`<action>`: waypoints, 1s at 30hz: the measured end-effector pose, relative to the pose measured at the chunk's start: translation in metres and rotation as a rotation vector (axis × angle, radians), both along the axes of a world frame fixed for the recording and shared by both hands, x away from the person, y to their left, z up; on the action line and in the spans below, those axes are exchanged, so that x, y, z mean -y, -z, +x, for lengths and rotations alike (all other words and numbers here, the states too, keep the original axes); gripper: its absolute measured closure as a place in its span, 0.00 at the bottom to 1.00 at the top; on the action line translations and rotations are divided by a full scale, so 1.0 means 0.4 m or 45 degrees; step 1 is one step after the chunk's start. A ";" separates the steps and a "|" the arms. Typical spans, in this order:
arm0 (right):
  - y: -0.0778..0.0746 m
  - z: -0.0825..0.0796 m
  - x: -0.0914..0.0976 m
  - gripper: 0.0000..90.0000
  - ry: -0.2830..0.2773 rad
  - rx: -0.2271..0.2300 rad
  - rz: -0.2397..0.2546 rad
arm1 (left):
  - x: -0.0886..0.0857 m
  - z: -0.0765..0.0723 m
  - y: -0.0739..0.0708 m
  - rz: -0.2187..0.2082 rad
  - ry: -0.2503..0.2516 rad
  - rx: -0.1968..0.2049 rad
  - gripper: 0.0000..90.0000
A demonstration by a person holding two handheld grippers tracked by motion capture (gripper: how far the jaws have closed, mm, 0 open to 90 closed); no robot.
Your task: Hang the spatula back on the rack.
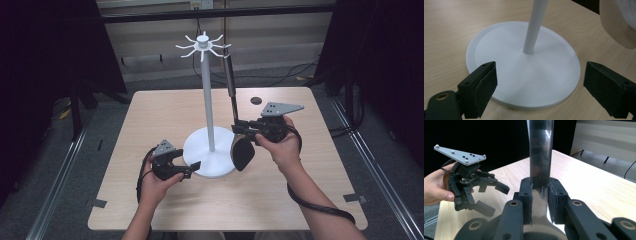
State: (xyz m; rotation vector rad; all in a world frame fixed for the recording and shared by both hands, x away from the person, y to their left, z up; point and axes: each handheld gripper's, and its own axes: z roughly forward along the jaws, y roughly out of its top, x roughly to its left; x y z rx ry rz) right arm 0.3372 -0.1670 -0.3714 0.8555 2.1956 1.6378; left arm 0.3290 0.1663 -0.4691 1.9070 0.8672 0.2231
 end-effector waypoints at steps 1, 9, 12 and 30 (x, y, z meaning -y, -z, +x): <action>0.000 0.001 -0.001 0.83 0.002 -0.001 -0.002 | 0.000 0.000 0.000 0.001 0.002 -0.001 0.13; 0.000 0.002 -0.003 0.83 0.012 -0.009 0.001 | 0.001 0.000 0.002 0.003 0.004 -0.004 0.13; 0.001 0.005 -0.005 0.83 0.022 -0.008 0.002 | 0.003 0.000 0.003 0.006 0.003 -0.006 0.13; -0.006 0.009 -0.014 0.80 0.010 0.005 0.033 | 0.002 0.001 0.006 0.010 0.006 -0.012 0.13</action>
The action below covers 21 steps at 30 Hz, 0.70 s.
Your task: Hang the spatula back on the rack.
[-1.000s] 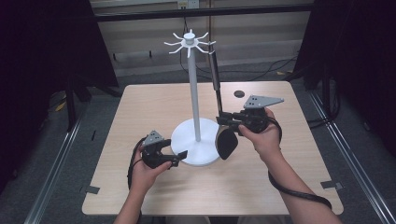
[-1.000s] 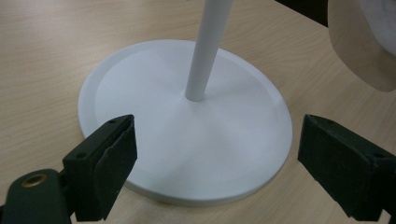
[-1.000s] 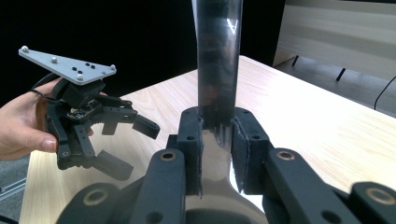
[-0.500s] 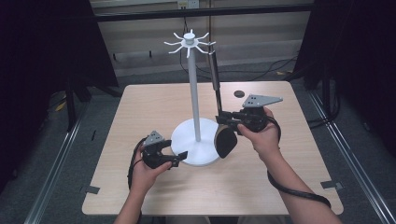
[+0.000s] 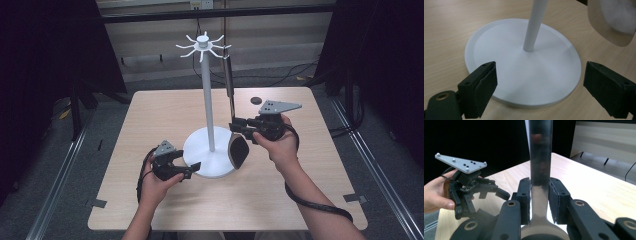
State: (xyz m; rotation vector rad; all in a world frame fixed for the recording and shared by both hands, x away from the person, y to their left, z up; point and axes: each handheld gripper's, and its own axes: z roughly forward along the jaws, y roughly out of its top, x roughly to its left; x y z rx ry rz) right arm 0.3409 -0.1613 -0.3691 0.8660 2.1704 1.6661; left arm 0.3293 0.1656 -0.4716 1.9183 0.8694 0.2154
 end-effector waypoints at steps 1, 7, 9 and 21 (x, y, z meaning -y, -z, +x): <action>-0.003 -0.001 0.000 0.80 0.006 0.003 -0.001 | 0.000 0.000 0.000 -0.001 0.000 0.000 0.13; -0.017 -0.002 0.001 0.77 -0.002 0.015 -0.002 | 0.002 0.000 0.001 0.001 0.006 -0.003 0.13; -0.018 -0.003 0.001 0.76 0.002 0.015 -0.008 | 0.001 0.000 0.002 0.000 0.004 -0.003 0.13; 0.000 -0.012 0.005 0.49 0.044 -0.015 -0.060 | -0.002 0.000 0.000 0.004 -0.001 0.000 0.13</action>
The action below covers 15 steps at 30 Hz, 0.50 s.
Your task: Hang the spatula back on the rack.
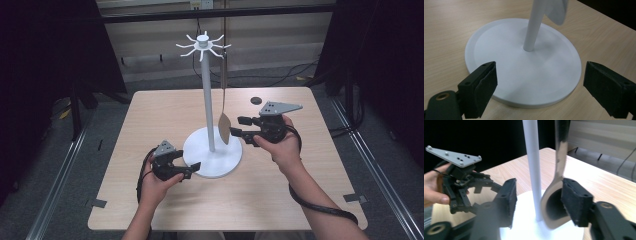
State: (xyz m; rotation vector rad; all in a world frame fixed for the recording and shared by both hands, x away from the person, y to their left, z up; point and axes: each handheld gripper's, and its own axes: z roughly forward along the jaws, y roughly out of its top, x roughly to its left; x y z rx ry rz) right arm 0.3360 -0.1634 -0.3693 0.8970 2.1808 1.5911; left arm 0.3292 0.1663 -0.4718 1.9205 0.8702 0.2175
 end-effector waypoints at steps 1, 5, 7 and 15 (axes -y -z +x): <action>0.000 -0.003 0.001 0.46 0.010 0.002 -0.014 | 0.000 0.000 0.000 0.000 -0.001 0.000 0.13; 0.007 -0.014 0.011 0.41 0.014 0.004 -0.029 | -0.004 -0.001 -0.001 -0.002 -0.007 0.002 0.13; 0.012 -0.024 0.023 0.39 0.014 0.009 -0.031 | -0.005 -0.001 -0.002 -0.001 -0.011 0.005 0.13; 0.026 -0.040 0.050 0.33 0.021 -0.006 -0.037 | -0.002 -0.001 -0.003 0.000 -0.008 0.004 0.13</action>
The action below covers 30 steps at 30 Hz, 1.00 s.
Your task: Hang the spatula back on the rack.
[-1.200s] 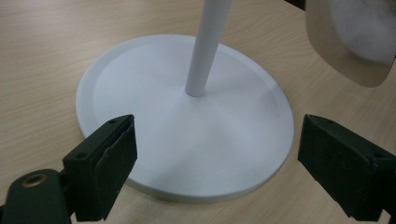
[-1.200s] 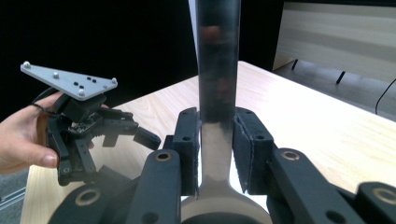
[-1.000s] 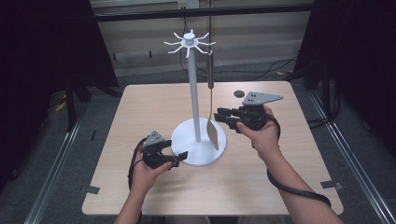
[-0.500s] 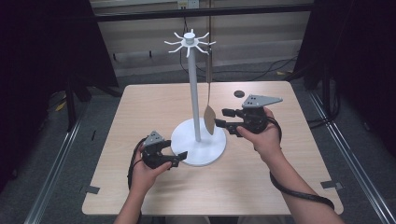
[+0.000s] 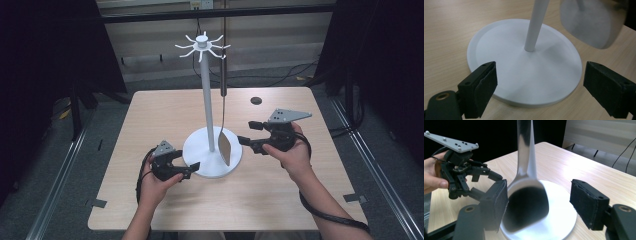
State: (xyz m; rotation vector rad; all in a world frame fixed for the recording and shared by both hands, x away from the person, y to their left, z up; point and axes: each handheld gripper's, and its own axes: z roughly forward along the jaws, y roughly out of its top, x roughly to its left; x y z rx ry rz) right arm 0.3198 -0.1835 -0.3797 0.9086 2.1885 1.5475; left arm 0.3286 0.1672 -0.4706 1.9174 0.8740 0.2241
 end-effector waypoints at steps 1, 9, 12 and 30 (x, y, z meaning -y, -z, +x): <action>0.003 -0.004 0.006 0.32 0.010 -0.001 -0.001 | 0.001 0.001 0.000 -0.003 -0.002 -0.002 0.13; 0.020 -0.014 0.029 0.30 0.028 -0.016 -0.001 | 0.004 -0.003 0.003 0.014 0.008 -0.001 0.13; 0.030 -0.018 0.040 0.29 0.039 -0.024 -0.009 | 0.001 -0.003 0.003 0.010 -0.003 0.000 0.13; 0.083 -0.062 0.089 0.25 0.048 -0.046 -0.052 | -0.005 -0.011 0.002 0.011 -0.009 -0.002 0.13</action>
